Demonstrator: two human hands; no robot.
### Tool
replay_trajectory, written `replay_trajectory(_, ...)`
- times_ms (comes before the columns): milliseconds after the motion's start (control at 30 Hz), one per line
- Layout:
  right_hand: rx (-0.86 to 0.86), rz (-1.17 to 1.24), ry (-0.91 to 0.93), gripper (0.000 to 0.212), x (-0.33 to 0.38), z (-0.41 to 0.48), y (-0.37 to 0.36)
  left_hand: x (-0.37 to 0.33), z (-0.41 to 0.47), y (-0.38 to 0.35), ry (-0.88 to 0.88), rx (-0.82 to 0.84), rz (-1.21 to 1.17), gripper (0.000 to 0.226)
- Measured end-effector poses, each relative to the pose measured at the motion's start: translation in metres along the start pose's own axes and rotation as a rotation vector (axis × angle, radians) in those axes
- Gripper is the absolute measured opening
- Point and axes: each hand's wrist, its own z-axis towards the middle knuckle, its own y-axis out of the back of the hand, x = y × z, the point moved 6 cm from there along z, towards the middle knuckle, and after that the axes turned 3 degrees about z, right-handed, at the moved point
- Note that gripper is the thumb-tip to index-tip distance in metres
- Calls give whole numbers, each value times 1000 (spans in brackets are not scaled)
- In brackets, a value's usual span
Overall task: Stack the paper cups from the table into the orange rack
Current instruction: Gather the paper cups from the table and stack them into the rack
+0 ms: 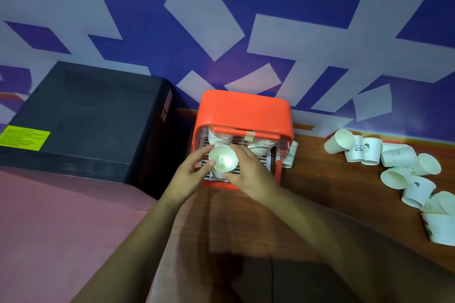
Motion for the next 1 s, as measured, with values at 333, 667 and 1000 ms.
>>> replay_trajectory(333, -3, 138, -144, 72, -20, 4, -10, 5, 4, -6, 3, -114, 202, 41)
replay_trajectory(667, 40, 38, -262, 33, -93, -62, 67, -49, -46, -67, -82, -113, 240, 11)
replay_trajectory(1000, -128, 199, -577, 32, -226, -45, 126, -66, 20, -247, -48, 205, 374, 34)
